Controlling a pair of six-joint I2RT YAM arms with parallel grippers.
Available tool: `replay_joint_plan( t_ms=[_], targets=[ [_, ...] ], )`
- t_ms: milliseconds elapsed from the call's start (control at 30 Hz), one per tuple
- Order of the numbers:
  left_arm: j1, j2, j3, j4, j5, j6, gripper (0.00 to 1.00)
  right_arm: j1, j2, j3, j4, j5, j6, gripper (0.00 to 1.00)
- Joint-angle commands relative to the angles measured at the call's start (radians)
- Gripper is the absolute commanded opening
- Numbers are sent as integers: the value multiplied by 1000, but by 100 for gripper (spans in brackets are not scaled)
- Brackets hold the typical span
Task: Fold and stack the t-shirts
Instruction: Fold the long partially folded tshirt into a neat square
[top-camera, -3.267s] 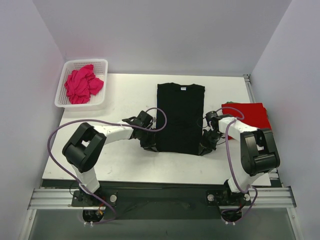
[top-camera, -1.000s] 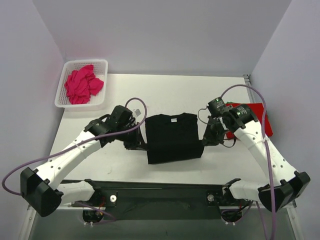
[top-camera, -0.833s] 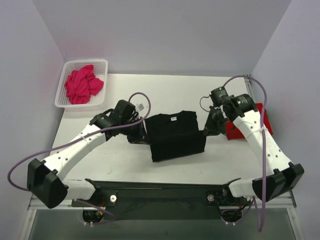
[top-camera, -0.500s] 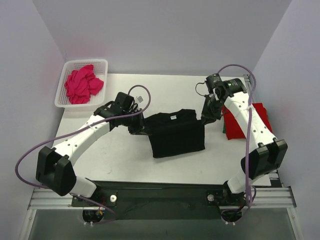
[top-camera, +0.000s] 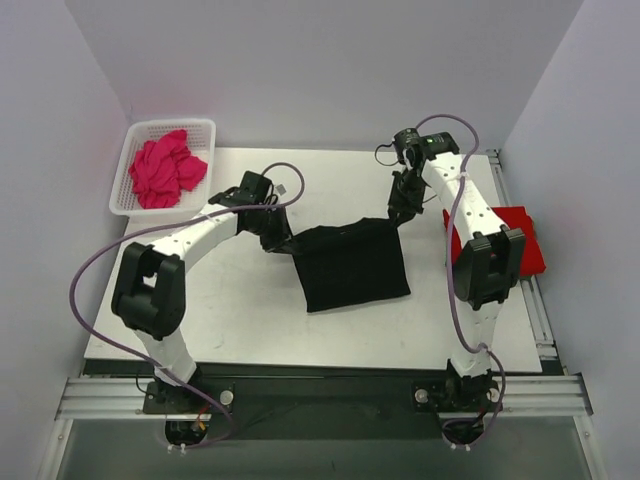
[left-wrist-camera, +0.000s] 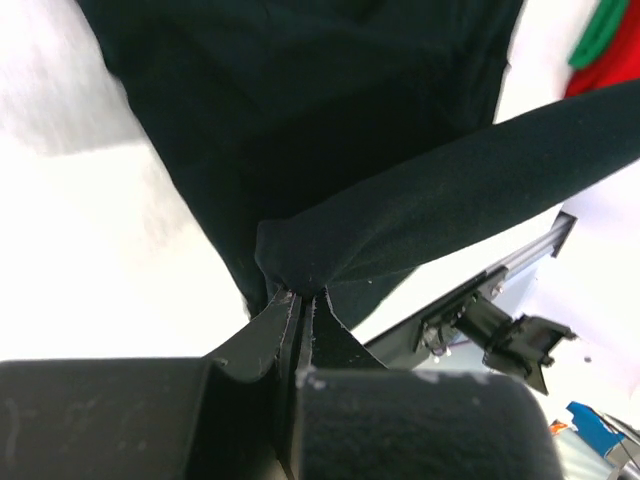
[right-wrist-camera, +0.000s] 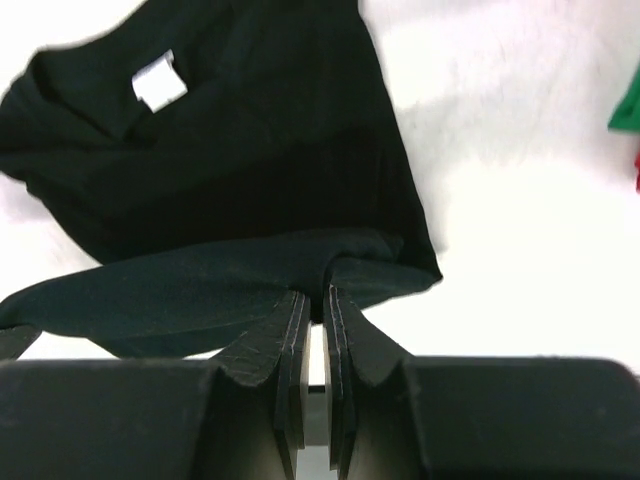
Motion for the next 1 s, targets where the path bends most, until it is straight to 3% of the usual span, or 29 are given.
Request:
replay_joint_plan(
  t_ms=[0,267,767,833,867,900,967],
  targets=[
    [25,77,86,18,-3,48,0,-38,55,90,-39,44,-27,0],
    [55,189,181,-9,-55,47,0,-73,206,210,-39,10,-56,0],
    [77,216,178,20,-126,7,0,-107,333,299,-21,-65,-102,2],
    [82,216,189,29,-164,2,26,-107,348,325,-19,-90,-113,23],
    [85,216,196,28,-175,2,36,-105,350,343,-13,-109,-123,47],
    [86,213,204,18,-190,4,56,-107,349,353,-7,-126,-133,54],
    [85,189,217,20,-230,4,64,-105,336,363,15,-172,-163,68]
  ],
)
